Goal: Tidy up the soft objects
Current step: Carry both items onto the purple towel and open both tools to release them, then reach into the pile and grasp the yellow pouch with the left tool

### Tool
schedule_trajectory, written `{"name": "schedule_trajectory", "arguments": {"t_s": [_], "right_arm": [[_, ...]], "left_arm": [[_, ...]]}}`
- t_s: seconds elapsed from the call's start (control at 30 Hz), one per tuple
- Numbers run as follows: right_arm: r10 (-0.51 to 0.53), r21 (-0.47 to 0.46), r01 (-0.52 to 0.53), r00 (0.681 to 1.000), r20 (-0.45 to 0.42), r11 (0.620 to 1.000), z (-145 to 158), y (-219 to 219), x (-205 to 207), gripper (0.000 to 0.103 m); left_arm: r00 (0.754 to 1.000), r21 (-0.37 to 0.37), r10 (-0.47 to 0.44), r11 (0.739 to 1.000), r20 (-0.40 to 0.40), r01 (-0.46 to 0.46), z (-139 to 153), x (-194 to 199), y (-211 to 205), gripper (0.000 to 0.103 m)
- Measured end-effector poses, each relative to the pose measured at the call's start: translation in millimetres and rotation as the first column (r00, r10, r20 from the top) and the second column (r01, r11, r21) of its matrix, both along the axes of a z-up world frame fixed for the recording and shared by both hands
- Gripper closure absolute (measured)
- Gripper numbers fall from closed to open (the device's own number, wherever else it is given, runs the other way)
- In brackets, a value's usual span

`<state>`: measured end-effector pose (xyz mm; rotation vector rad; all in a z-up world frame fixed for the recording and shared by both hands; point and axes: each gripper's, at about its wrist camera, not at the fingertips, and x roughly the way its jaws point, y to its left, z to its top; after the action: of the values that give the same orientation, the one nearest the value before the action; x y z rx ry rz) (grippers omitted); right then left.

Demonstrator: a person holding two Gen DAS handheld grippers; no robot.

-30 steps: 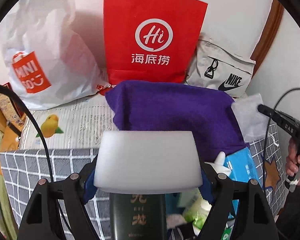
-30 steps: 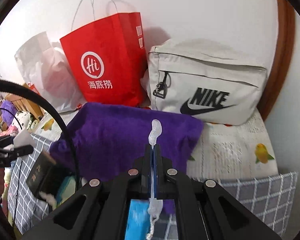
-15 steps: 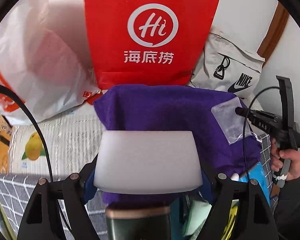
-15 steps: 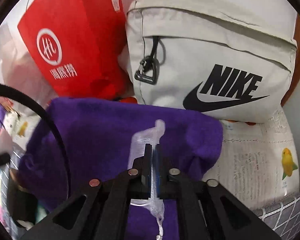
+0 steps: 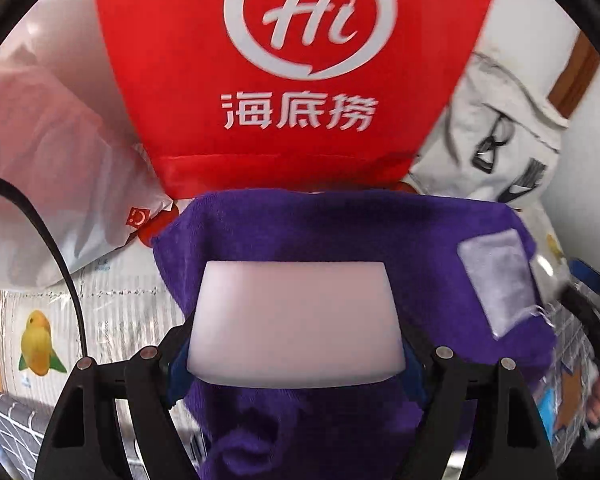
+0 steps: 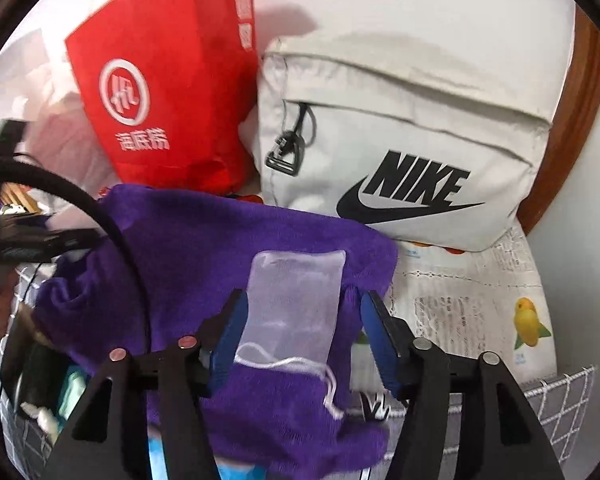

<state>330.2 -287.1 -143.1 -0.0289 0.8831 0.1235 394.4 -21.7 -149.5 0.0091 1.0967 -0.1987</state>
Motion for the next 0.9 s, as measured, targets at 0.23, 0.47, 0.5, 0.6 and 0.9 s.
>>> {"name": "schedule_trajectory", "arguments": {"t_s": [0.23,0.47,0.5,0.6,0.9], "right_arm": [[0.025,-0.017,-0.025,0.998,0.052,1.0,18.9,5.4,-43.3,0.032],[0.012,0.027,-0.013,0.999,0.044,1.0,22.7,-7.2,-92.3,0.032],[0.005,0.038,-0.007,0.999,0.053,0.999,23.2,-8.9,-97.0,0.032],[-0.005,0.078,-0.002,0.997,0.08,0.997,25.8,-15.7,-111.2,0.03],[-0.037,-0.054,0.036,0.999,-0.02,0.998,-3.6,-24.3,-130.4,0.027]], "left_arm": [[0.998,0.063,0.022,0.998,-0.064,-0.018,-25.8,28.9,-8.3,0.022],[0.992,0.02,0.013,1.0,-0.122,-0.011,-32.1,40.1,-13.7,0.018],[0.993,0.021,0.017,1.0,-0.12,-0.015,-31.0,39.7,-14.1,0.018],[0.994,0.03,0.026,0.999,-0.105,-0.023,-22.5,31.5,-12.2,0.018],[1.0,0.043,-0.02,0.999,0.011,0.019,32.2,-26.3,-10.3,0.018]]}}
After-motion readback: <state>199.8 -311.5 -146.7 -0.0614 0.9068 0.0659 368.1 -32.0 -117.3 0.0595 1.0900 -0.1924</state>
